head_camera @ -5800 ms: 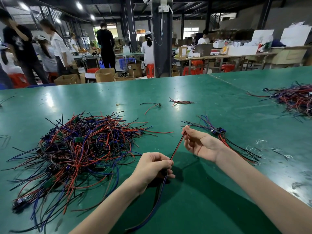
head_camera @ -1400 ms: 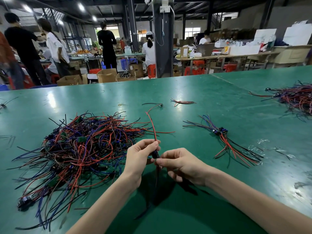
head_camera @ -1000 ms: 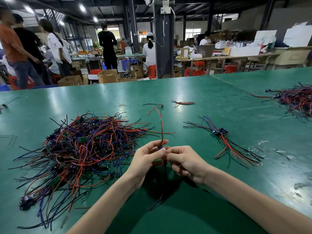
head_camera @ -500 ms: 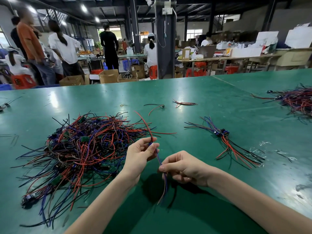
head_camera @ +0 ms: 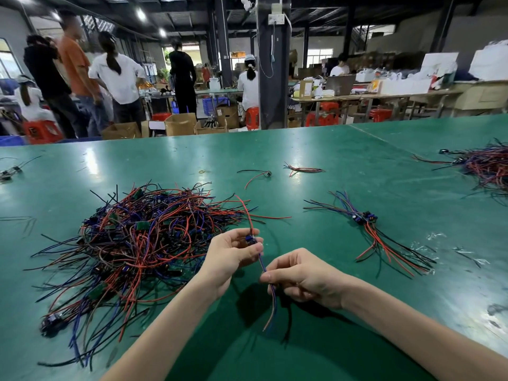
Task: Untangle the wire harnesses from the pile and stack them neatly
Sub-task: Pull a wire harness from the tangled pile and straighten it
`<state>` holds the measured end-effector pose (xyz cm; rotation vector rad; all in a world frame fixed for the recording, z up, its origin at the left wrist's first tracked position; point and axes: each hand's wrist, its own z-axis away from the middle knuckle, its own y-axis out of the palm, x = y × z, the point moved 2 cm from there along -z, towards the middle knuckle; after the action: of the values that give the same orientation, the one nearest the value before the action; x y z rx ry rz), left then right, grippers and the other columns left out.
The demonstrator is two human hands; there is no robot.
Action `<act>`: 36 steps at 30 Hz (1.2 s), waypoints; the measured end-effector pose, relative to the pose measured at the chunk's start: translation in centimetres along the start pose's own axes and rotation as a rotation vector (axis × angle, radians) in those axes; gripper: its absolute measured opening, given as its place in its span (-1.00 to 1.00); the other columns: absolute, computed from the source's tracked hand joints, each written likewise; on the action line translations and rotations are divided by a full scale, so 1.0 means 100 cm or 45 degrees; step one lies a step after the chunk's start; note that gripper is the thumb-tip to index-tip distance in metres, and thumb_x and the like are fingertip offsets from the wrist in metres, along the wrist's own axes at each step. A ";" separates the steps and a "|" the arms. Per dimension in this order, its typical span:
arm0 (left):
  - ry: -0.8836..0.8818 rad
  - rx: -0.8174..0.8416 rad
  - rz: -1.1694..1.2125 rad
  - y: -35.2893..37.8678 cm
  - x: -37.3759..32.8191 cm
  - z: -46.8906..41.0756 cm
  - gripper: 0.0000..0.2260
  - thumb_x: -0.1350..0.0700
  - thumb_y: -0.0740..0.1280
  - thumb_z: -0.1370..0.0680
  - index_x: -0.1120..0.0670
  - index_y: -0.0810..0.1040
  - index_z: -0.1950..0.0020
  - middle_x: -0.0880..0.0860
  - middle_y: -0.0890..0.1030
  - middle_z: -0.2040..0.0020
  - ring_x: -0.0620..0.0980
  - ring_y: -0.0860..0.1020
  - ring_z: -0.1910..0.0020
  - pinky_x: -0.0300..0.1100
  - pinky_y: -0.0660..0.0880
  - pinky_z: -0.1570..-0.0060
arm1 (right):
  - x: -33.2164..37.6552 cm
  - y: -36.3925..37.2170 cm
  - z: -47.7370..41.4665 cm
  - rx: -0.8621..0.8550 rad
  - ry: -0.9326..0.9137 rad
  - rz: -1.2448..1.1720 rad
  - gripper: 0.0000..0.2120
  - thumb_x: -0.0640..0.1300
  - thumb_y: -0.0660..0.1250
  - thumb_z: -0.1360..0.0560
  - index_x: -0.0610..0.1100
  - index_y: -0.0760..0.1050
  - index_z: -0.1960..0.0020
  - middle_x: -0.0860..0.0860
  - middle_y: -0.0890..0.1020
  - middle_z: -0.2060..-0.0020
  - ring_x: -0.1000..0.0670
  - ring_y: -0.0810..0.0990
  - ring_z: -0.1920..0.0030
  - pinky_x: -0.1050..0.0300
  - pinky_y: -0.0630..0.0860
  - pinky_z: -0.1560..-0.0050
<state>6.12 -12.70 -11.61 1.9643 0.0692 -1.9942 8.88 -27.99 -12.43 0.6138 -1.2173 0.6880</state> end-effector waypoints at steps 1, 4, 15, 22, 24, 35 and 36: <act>0.020 -0.012 0.012 0.000 -0.001 0.000 -0.77 0.48 0.35 -0.42 0.22 0.56 0.01 0.12 0.62 0.20 -0.02 0.59 0.29 -0.30 0.58 0.28 | 0.000 0.001 0.000 0.009 0.003 0.002 -0.93 -0.29 0.37 -0.47 -0.25 0.55 0.18 -0.09 0.62 0.42 0.16 0.23 0.68 0.40 0.10 0.67; 0.087 -0.055 0.019 -0.002 -0.003 0.001 -0.75 0.51 0.36 -0.39 0.23 0.57 0.02 0.14 0.63 0.22 0.05 0.59 0.27 -0.26 0.60 0.27 | 0.003 0.001 0.001 0.007 -0.005 0.009 -0.96 -0.28 0.38 -0.46 -0.26 0.56 0.14 -0.09 0.61 0.41 0.16 0.23 0.67 0.40 0.10 0.66; 0.214 -0.233 0.083 -0.025 -0.012 -0.015 -0.76 0.51 0.37 -0.38 0.23 0.58 0.06 0.11 0.64 0.26 -0.06 0.62 0.37 -0.25 0.60 0.27 | 0.005 0.011 0.006 0.131 -0.134 0.114 -0.90 -0.32 0.38 -0.45 -0.17 0.63 0.10 -0.03 0.60 0.38 0.13 0.30 0.58 0.34 0.16 0.57; 0.239 -0.226 0.040 -0.028 -0.009 -0.019 -0.75 0.49 0.40 -0.37 0.21 0.59 0.06 0.06 0.67 0.27 -0.04 0.64 0.33 -0.24 0.60 0.25 | 0.009 0.004 0.007 0.230 -0.076 0.158 -0.88 -0.29 0.35 -0.49 -0.19 0.60 0.00 -0.03 0.65 0.31 0.15 0.35 0.58 0.36 0.19 0.63; 0.244 -0.233 0.023 -0.029 -0.008 -0.019 -0.76 0.49 0.41 -0.37 0.20 0.59 0.07 0.07 0.67 0.27 -0.04 0.63 0.33 -0.25 0.60 0.26 | 0.009 0.004 0.006 0.222 -0.061 0.163 -0.88 -0.32 0.34 -0.48 -0.20 0.59 0.00 -0.04 0.65 0.31 0.14 0.37 0.58 0.36 0.22 0.64; 0.256 -0.248 0.072 -0.032 -0.010 -0.021 -0.77 0.50 0.39 -0.37 0.22 0.59 0.08 0.02 0.66 0.32 -0.08 0.62 0.34 -0.26 0.59 0.27 | 0.010 -0.003 0.006 0.146 0.009 0.161 -0.91 -0.35 0.36 -0.46 -0.20 0.60 0.11 -0.05 0.54 0.41 0.12 0.20 0.58 0.38 0.13 0.58; 0.253 -0.246 0.089 -0.032 -0.011 -0.021 -0.77 0.50 0.39 -0.37 0.23 0.59 0.08 0.02 0.65 0.33 -0.08 0.62 0.34 -0.27 0.59 0.27 | 0.009 -0.002 0.006 0.141 0.015 0.163 -0.91 -0.35 0.37 -0.45 -0.20 0.59 0.13 -0.05 0.54 0.42 0.12 0.20 0.58 0.38 0.12 0.58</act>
<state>7.29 -8.89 -11.29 2.0026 0.2286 -1.6769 8.90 -28.44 -11.40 0.6265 -1.2205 0.8702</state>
